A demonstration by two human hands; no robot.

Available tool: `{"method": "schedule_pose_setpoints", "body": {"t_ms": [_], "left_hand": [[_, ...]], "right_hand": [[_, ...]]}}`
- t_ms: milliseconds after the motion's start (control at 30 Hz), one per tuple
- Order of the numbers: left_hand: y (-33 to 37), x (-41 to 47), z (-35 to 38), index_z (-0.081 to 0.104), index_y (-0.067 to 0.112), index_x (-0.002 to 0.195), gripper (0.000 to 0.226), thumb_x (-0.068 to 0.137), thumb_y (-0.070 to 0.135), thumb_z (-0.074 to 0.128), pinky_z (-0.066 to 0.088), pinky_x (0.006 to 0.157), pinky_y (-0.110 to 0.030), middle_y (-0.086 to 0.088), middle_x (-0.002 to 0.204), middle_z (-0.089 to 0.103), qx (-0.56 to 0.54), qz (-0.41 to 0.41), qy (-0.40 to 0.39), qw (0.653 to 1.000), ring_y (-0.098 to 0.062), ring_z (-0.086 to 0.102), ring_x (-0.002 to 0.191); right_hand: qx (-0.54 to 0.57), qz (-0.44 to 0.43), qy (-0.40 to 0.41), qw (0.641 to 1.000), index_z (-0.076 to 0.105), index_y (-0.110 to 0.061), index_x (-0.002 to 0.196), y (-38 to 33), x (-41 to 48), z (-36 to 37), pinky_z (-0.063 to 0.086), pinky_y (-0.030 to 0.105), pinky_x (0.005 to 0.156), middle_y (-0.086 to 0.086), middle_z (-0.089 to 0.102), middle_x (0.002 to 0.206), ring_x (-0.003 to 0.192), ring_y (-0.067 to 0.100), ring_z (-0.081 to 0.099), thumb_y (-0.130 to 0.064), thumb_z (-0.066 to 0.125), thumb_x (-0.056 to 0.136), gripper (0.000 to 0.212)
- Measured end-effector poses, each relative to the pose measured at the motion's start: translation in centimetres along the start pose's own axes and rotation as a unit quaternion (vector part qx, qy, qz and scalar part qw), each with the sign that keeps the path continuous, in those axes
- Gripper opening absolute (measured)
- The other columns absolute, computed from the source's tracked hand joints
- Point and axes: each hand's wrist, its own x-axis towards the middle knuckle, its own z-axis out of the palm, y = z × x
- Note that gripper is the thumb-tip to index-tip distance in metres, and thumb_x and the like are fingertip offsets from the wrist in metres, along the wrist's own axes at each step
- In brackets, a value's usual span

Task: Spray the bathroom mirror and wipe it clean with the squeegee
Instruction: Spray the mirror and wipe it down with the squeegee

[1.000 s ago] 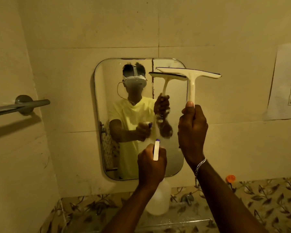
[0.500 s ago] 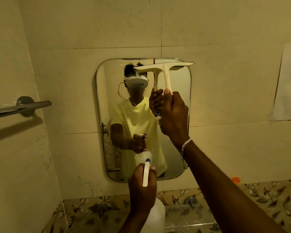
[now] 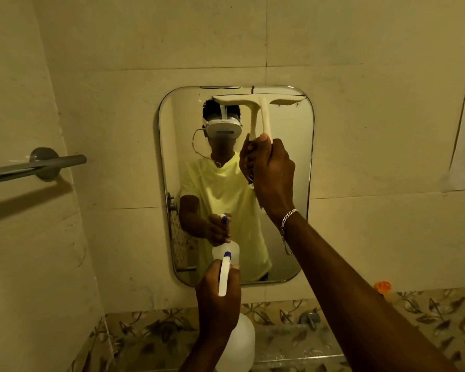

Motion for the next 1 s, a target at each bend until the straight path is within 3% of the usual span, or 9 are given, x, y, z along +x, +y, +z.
{"method": "schedule_pose_setpoints", "body": {"t_ms": [133,233,333,400,467,567,700,833,1000], "left_hand": [[-0.1,0.2,-0.1,0.065,0.022,0.093,0.003,0.094,0.025,0.067,0.056,0.056,-0.015,0.009,0.073,0.066,-0.011,0.011,-0.002,1.000,-0.005,0.067,0.080],[-0.2,0.0,-0.1,0.066,0.019,0.096,0.009,0.091,0.026,0.067,0.055,0.061,-0.008,0.017,0.078,0.064,-0.021,0.002,0.006,1.000,0.004,0.067,0.083],[-0.5,0.1,-0.3,0.068,0.016,0.092,0.008,0.093,0.024,0.068,0.054,0.058,-0.009,0.013,0.074,0.065,-0.018,0.011,-0.001,1.000,0.000,0.067,0.079],[-0.7,0.3,-0.6,0.071,0.011,0.089,0.020,0.093,0.030,0.067,0.052,0.054,-0.010,0.010,0.071,0.065,-0.012,0.016,-0.001,1.000,-0.005,0.068,0.075],[-0.9,0.3,-0.9,0.072,0.010,0.088,0.025,0.091,0.033,0.064,0.049,0.051,-0.009,0.008,0.068,0.066,-0.008,0.015,0.001,1.000,-0.007,0.068,0.069],[-1.2,0.3,-1.5,0.073,0.005,0.094,0.029,0.089,0.032,0.064,0.051,0.054,-0.007,0.002,0.072,0.068,0.009,0.023,0.010,1.000,-0.008,0.067,0.063],[-1.1,0.4,-2.2,0.072,0.006,0.092,0.022,0.090,0.027,0.064,0.050,0.058,-0.003,0.016,0.072,0.062,0.011,0.024,0.010,1.000,0.008,0.067,0.077],[-1.4,0.3,-2.9,0.071,0.009,0.091,0.021,0.092,0.028,0.063,0.050,0.059,-0.004,0.013,0.073,0.065,0.007,0.025,0.009,1.000,0.006,0.068,0.077],[-1.8,-0.2,-3.3,0.071,0.009,0.093,0.030,0.092,0.038,0.062,0.051,0.059,-0.004,0.014,0.077,0.067,0.002,0.015,0.010,1.000,0.004,0.069,0.078]], "right_hand": [[-0.030,0.029,-0.009,0.999,0.059,-0.015,0.107,2.4,-2.8,-0.8,0.063,0.046,0.067,0.001,0.068,0.081,0.071,0.016,0.068,-0.049,0.034,0.107,0.043],[-0.054,0.045,-0.022,0.997,0.059,-0.014,0.110,4.6,-5.5,-1.2,0.060,0.048,0.071,0.009,0.067,0.091,0.081,0.024,0.067,-0.046,0.035,0.108,0.040],[-0.026,0.049,-0.029,0.998,0.060,-0.013,0.109,6.5,-8.8,-1.6,0.054,0.022,0.059,0.011,0.067,0.093,0.075,0.015,0.065,-0.041,0.039,0.108,0.034],[-0.015,0.066,-0.028,0.997,0.059,-0.017,0.106,7.6,-11.3,-1.9,0.042,0.011,0.047,0.006,0.065,0.079,0.060,0.005,0.059,-0.044,0.039,0.106,0.033],[-0.014,0.087,-0.032,0.996,0.056,-0.026,0.099,8.7,-13.9,-2.3,0.039,0.014,0.041,-0.002,0.058,0.066,0.052,0.004,0.054,-0.050,0.037,0.104,0.031],[-0.011,0.117,-0.047,0.992,0.052,-0.037,0.089,10.5,-17.8,-2.9,0.038,0.021,0.041,-0.002,0.052,0.062,0.050,0.005,0.049,-0.053,0.037,0.103,0.026],[-0.013,0.150,-0.052,0.987,0.053,-0.045,0.084,12.6,-22.3,-3.7,0.043,0.035,0.041,0.002,0.059,0.067,0.046,0.014,0.053,-0.056,0.038,0.100,0.025],[-0.032,0.176,-0.072,0.981,0.052,-0.048,0.087,14.4,-25.6,-4.4,0.041,0.024,0.041,-0.009,0.060,0.065,0.046,0.007,0.051,-0.059,0.037,0.097,0.022],[-0.050,0.209,-0.087,0.973,0.052,-0.041,0.088,16.4,-29.1,-5.1,0.043,0.026,0.042,-0.002,0.059,0.066,0.048,0.009,0.052,-0.062,0.036,0.095,0.027]]}}
